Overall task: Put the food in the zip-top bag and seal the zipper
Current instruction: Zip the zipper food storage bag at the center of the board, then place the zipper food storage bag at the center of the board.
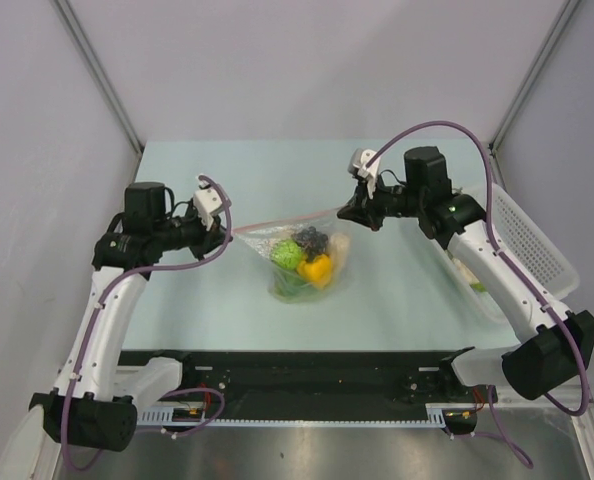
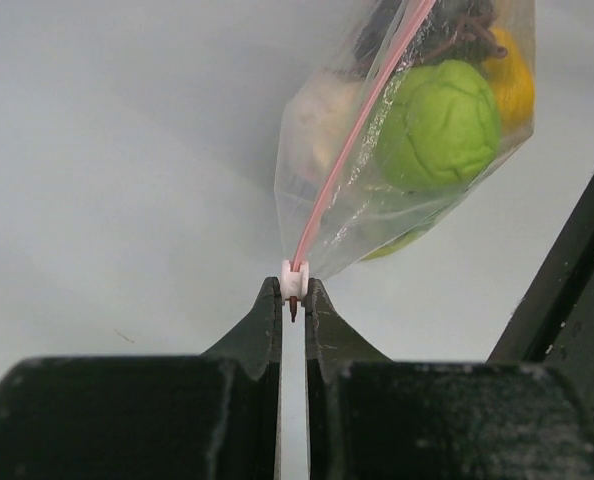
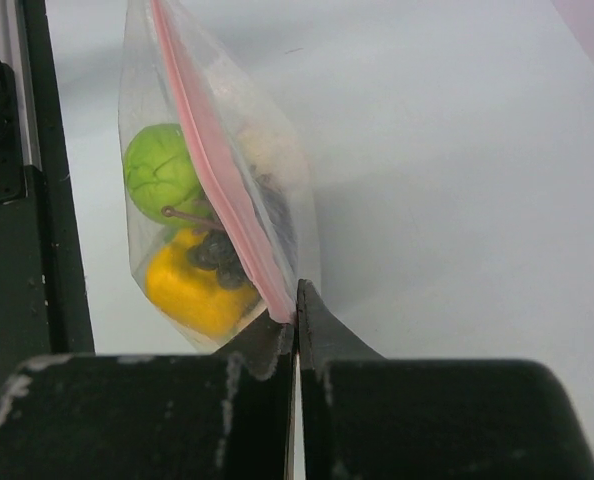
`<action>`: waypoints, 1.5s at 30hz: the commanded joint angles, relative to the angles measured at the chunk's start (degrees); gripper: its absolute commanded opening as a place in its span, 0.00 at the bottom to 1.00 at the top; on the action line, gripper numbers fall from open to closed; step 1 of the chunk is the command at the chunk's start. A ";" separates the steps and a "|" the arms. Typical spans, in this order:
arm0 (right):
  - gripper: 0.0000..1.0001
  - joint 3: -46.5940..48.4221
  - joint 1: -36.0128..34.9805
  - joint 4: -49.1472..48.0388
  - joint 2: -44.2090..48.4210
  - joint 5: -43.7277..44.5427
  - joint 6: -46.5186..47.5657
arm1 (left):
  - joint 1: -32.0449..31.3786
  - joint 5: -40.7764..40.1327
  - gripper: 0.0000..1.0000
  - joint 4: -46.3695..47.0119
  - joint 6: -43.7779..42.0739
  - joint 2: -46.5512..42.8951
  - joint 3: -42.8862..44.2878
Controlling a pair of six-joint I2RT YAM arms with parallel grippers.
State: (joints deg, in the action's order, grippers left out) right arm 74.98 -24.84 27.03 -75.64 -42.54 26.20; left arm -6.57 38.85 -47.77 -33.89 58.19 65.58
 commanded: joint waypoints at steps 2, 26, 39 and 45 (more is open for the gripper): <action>0.00 0.52 2.60 -8.11 0.67 6.68 -4.56 | 2.79 -1.59 0.00 3.71 4.87 2.35 3.67; 0.00 -0.44 0.59 -12.20 -19.45 1.68 3.77 | 0.86 1.31 0.00 16.48 2.17 16.26 1.70; 0.00 -17.58 -9.34 -3.56 -14.63 3.42 14.14 | -5.47 -0.44 0.00 13.23 -5.04 4.30 -23.74; 0.42 -18.47 -11.46 0.66 -11.92 5.89 14.76 | -8.11 -1.50 0.16 11.48 -7.15 -0.18 -28.05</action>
State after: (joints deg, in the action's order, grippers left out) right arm 56.47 -36.05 25.19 -92.55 -38.09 39.68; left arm -13.47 37.10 -35.09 -37.69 60.64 38.61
